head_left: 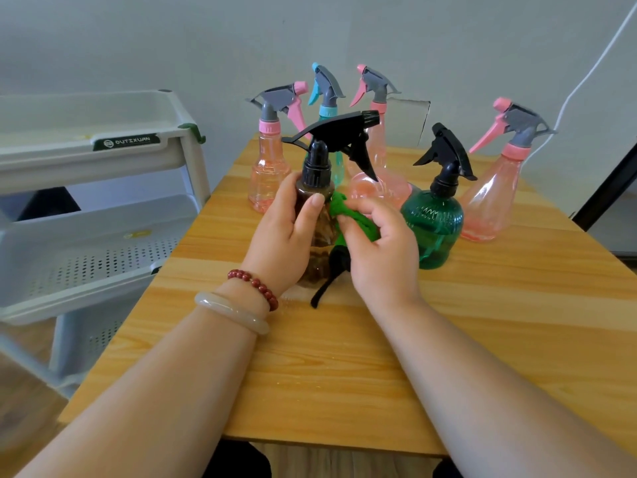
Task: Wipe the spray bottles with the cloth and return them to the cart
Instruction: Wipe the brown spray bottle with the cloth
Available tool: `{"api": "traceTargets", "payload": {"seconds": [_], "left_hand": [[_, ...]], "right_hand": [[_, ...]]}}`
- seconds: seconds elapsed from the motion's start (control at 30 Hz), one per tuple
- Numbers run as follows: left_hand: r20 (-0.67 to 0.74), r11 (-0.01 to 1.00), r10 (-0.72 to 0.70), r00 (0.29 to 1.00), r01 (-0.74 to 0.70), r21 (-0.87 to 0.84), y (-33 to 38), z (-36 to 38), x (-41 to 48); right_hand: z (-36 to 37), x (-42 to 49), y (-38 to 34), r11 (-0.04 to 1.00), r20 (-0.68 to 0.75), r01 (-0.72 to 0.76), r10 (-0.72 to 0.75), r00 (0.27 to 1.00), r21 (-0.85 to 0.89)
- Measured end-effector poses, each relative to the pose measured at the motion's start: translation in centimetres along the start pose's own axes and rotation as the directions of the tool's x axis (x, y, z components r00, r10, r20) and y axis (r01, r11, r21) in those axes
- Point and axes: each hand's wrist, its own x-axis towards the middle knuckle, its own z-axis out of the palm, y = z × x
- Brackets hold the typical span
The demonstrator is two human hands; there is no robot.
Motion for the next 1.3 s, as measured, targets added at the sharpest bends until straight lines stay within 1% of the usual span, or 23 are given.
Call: {"api": "traceTargets", "payload": {"seconds": [0.1,0.17,0.23,0.33,0.37,0.47,0.5,0.57,0.67,0.73,0.83,0.93,1.0,1.2,1.3], "left_hand": [[0.023,1.000,-0.003,1.000,0.003,-0.005,-0.1,0.1,0.1],[0.030,1.000,-0.003,1.000,0.003,-0.012,-0.1,0.1,0.1],[0.023,1.000,0.005,1.000,-0.005,-0.008,-0.1,0.1,0.1],[0.019,1.000,0.007,1.000,-0.007,0.016,-0.1,0.3,0.1],[0.019,1.000,0.008,1.000,-0.009,0.019,-0.2,0.3,0.0],[0.014,1.000,0.023,1.000,-0.023,0.004,-0.3,0.3,0.0],[0.015,0.999,0.032,0.999,-0.032,-0.003,-0.3,0.3,0.0],[0.015,0.999,0.044,0.999,-0.044,-0.007,-0.2,0.3,0.0],[0.019,0.999,0.040,0.999,-0.040,-0.010,-0.1,0.2,0.0],[0.017,0.999,0.029,0.999,-0.029,-0.017,-0.2,0.1,0.0],[0.018,0.999,0.031,0.999,-0.031,-0.015,-0.2,-0.1,0.0],[0.027,0.999,0.038,0.999,-0.038,-0.022,0.0,-0.1,-0.1],[0.030,0.999,0.039,0.999,-0.039,-0.013,0.1,-0.1,-0.2],[0.017,0.999,0.041,0.999,-0.041,-0.013,-0.1,0.1,-0.1],[0.016,0.999,0.031,0.999,-0.031,-0.016,-0.2,0.1,-0.1]], "right_hand": [[0.4,0.1,-0.9,0.997,-0.076,0.049,-0.045,0.996,0.057],[1.1,-0.2,-1.2,0.996,-0.112,0.071,-0.066,0.992,0.046],[1.4,-0.3,-0.8,0.999,-0.104,0.032,-0.029,0.994,0.029],[0.9,0.0,0.0,0.991,-0.019,-0.128,0.129,0.991,0.049],[0.7,0.0,0.1,0.986,0.003,-0.150,0.150,0.989,0.066],[0.5,-0.6,-0.4,0.990,-0.011,-0.071,0.073,0.997,0.121],[0.5,-0.8,-0.6,0.986,0.005,-0.057,0.057,0.998,0.154],[0.6,-0.7,-0.5,0.977,0.097,-0.068,0.049,0.994,0.201],[0.7,-0.2,-0.2,0.977,0.229,-0.107,0.063,0.971,0.185],[0.5,-0.5,0.1,0.982,0.263,-0.098,0.054,0.963,0.159],[0.1,-1.1,0.4,0.990,0.211,-0.040,0.012,0.977,0.132],[0.5,-0.7,0.2,0.993,0.126,0.068,-0.080,0.989,0.096],[1.0,-0.3,0.1,0.990,0.105,0.116,-0.124,0.987,0.076],[0.2,-1.6,0.8,0.996,0.160,0.049,-0.060,0.985,0.071],[0.5,-1.0,0.3,0.992,0.135,0.109,-0.116,0.984,0.058]]}}
